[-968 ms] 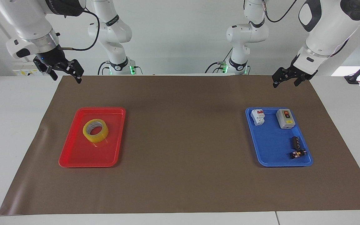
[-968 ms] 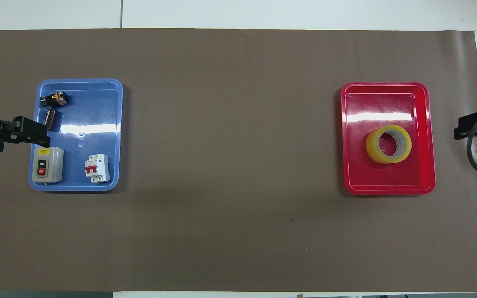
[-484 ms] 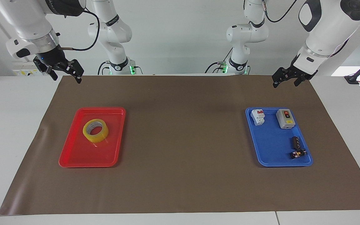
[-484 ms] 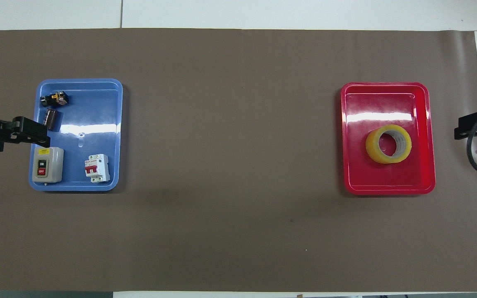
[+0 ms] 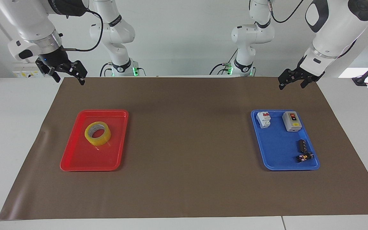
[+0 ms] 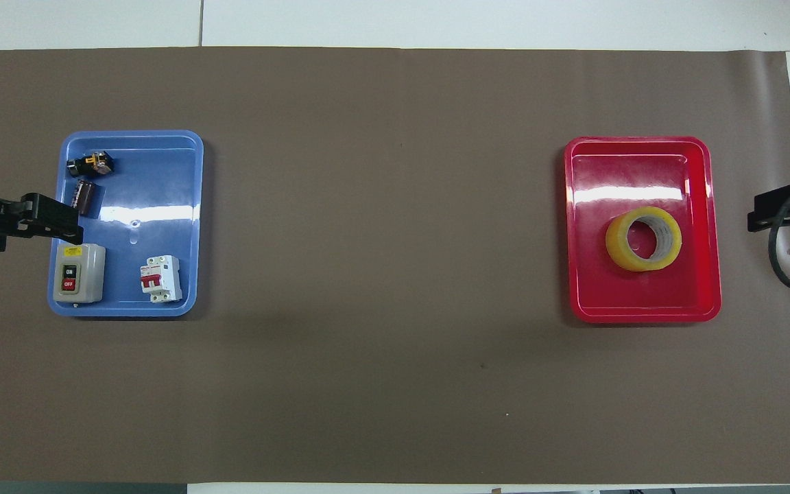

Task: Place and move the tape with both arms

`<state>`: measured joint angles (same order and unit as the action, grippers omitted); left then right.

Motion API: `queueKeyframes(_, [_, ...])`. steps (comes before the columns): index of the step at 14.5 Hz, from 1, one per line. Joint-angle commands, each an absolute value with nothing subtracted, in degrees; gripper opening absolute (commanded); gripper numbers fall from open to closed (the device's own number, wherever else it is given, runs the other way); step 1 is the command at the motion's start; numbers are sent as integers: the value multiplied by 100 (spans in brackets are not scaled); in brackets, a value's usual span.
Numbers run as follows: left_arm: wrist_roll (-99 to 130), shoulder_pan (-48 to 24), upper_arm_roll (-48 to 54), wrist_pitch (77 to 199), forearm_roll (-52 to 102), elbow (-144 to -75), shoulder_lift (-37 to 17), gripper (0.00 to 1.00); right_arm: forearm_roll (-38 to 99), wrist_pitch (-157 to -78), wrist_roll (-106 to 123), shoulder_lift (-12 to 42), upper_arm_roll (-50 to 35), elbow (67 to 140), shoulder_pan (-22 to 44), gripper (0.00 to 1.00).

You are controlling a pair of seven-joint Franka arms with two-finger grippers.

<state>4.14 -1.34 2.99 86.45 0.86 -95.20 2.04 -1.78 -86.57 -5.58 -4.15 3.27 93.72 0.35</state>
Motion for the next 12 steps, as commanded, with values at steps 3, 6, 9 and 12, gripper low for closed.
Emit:
queueKeyframes(3, [369,-88,308,8763,167,-9694,343,100,-79,-8736,-606,-466,457,9439,105,100])
queueKeyframes(6, [369,-88,308,8763,167,-9686,343,100,-70,-8728,-606,-466,457,9439,123,100])
queueKeyframes(9, [369,-88,308,8763,167,-9694,343,100,-79,-8745,-606,-466,466,9431,114,100])
queueKeyframes(12, [369,-88,308,8763,167,-9694,343,100,-79,-8745,-598,-457,457,9431,106,100])
